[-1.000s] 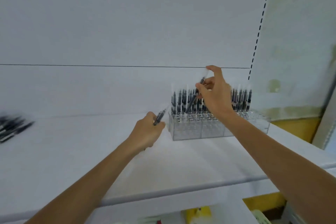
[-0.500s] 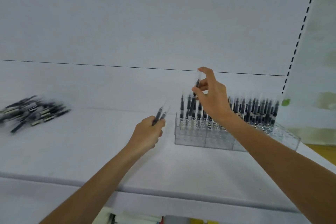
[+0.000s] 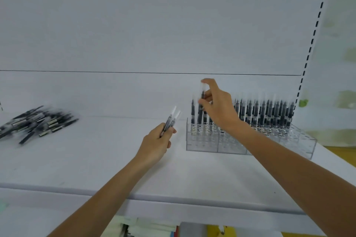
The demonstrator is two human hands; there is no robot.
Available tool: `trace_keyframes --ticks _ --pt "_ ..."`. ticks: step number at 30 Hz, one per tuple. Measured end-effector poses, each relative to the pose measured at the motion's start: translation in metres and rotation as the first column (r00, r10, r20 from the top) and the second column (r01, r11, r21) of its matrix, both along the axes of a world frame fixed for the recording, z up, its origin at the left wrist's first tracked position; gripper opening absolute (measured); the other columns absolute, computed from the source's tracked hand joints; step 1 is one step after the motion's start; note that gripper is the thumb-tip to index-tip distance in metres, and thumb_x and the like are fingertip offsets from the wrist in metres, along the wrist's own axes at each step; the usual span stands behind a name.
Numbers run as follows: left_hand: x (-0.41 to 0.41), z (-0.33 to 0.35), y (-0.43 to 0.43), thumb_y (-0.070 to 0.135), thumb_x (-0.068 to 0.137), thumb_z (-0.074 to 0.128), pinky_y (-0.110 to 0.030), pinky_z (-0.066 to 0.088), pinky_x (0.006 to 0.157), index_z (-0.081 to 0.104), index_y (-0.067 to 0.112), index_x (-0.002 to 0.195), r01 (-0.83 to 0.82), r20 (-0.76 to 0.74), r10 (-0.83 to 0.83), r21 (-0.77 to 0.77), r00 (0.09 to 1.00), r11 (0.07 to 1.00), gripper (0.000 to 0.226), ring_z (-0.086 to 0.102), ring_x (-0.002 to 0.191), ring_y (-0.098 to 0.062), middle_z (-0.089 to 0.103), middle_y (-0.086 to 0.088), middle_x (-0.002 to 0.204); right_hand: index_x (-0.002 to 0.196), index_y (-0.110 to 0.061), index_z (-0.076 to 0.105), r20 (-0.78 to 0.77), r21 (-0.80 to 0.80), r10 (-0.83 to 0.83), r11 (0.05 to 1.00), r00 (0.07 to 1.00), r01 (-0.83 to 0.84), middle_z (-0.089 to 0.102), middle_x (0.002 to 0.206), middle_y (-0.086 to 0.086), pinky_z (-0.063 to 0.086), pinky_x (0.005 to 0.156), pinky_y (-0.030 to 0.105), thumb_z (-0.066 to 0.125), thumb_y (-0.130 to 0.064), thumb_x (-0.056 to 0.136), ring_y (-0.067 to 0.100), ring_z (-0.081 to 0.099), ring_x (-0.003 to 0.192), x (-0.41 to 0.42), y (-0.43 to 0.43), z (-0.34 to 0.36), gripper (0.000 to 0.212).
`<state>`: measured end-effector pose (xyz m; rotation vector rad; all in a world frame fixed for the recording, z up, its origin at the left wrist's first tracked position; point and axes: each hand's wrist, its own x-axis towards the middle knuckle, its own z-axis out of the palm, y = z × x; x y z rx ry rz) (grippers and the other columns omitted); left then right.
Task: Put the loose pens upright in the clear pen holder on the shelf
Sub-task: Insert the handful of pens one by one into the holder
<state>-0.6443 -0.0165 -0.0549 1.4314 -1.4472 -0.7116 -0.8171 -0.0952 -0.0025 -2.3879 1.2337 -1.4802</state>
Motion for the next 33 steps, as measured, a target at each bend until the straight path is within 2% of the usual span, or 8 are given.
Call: trace_keyframes --ticks 6,9,13,19,24,27,29,33 --pt "-0.007 0.002 -0.004 0.021 0.097 0.042 -0.019 0.034 0.049 0.057 0.014 0.087 0.029 -0.092 -0.023 0.067 0.996 0.997 0.02 0.042 0.052 -0.01 0.055 0.002 0.068 0.139 -0.018 0.035 -0.139 0.049 -0.082 0.995 0.987 0.089 0.064 0.085 0.016 0.054 0.073 0.047 0.057 -0.011 0.092 0.029 0.062 0.076 0.004 -0.002 -0.019 0.052" --pt "-0.01 0.005 -0.001 0.025 0.098 0.042 -0.02 0.038 0.05 0.057 0.016 0.089 0.032 -0.175 -0.026 0.03 0.984 0.999 0.02 0.044 0.054 -0.011 0.054 0.002 0.066 0.142 -0.022 0.037 -0.152 -0.042 -0.169 0.986 0.974 0.164 0.059 0.1 0.008 0.053 0.074 0.037 0.055 -0.017 0.094 0.021 0.058 0.08 0.001 -0.001 -0.017 0.051" --pt "-0.022 0.012 0.003 0.028 0.099 0.041 -0.018 0.038 0.048 0.057 0.021 0.089 0.039 -0.261 -0.049 -0.046 0.964 0.998 0.02 0.042 0.048 -0.007 0.051 0.003 0.062 0.133 -0.018 0.05 -0.013 -0.175 -0.158 0.973 0.987 0.153 0.055 0.098 0.0 0.049 0.069 0.03 0.056 -0.021 0.093 0.013 0.054 0.077 -0.001 0.015 -0.014 0.04" --pt "-0.054 0.016 0.004 0.025 0.1 0.037 -0.015 0.03 0.04 0.057 0.01 0.097 0.138 -0.269 -0.156 -0.086 0.95 0.987 0.025 0.035 0.036 -0.002 0.047 0.003 0.059 0.11 -0.022 0.055 0.227 0.266 0.203 0.928 0.952 -0.261 0.069 0.085 -0.009 0.047 0.069 0.008 0.063 -0.021 0.089 -0.003 0.063 0.074 -0.001 0.046 -0.018 0.022" --pt "-0.064 0.005 0.009 0.023 0.1 0.038 -0.017 0.031 0.04 0.056 0.012 0.089 0.163 -0.25 -0.186 -0.109 0.95 0.981 0.024 0.037 0.037 -0.004 0.049 0.002 0.058 0.093 -0.015 0.06 0.433 0.339 0.205 0.865 0.878 -0.369 0.07 0.08 0.003 0.054 0.076 0.021 0.072 -0.007 0.08 0.012 0.067 0.076 -0.014 0.048 -0.014 0.019" --pt "-0.063 0.003 0.01 0.024 0.1 0.039 -0.016 0.03 0.037 0.058 0.01 0.09 0.133 -0.217 -0.156 -0.113 0.964 0.985 0.026 0.039 0.036 -0.008 0.055 0.003 0.058 0.099 -0.01 0.055 0.633 0.307 0.15 0.852 0.76 -0.424 0.067 0.087 0.012 0.058 0.079 0.034 0.065 -0.001 0.084 0.024 0.069 0.078 -0.021 0.044 -0.005 0.019" --pt "-0.059 -0.002 0.011 0.023 0.098 0.042 -0.016 0.029 0.037 0.059 0.008 0.09 0.102 -0.152 -0.12 -0.122 0.981 0.987 0.024 0.038 0.036 -0.009 0.056 0.004 0.054 0.112 -0.013 0.049 0.723 0.249 0.11 0.879 0.682 -0.406 0.064 0.091 0.014 0.059 0.072 0.034 0.06 0.002 0.087 0.026 0.07 0.075 -0.028 0.036 0.009 0.032" --pt "-0.04 -0.001 0.008 0.022 0.094 0.049 -0.016 0.032 0.045 0.059 0.014 0.083 0.004 -0.039 -0.009 -0.139 0.999 0.99 0.017 0.039 0.036 -0.002 0.054 0.007 0.05 0.131 -0.025 0.042 0.574 0.115 0.051 0.983 0.817 -0.143 0.056 0.083 0.006 0.059 0.067 0.029 0.059 0.002 0.088 0.025 0.068 0.076 -0.04 0.016 0.025 0.053"
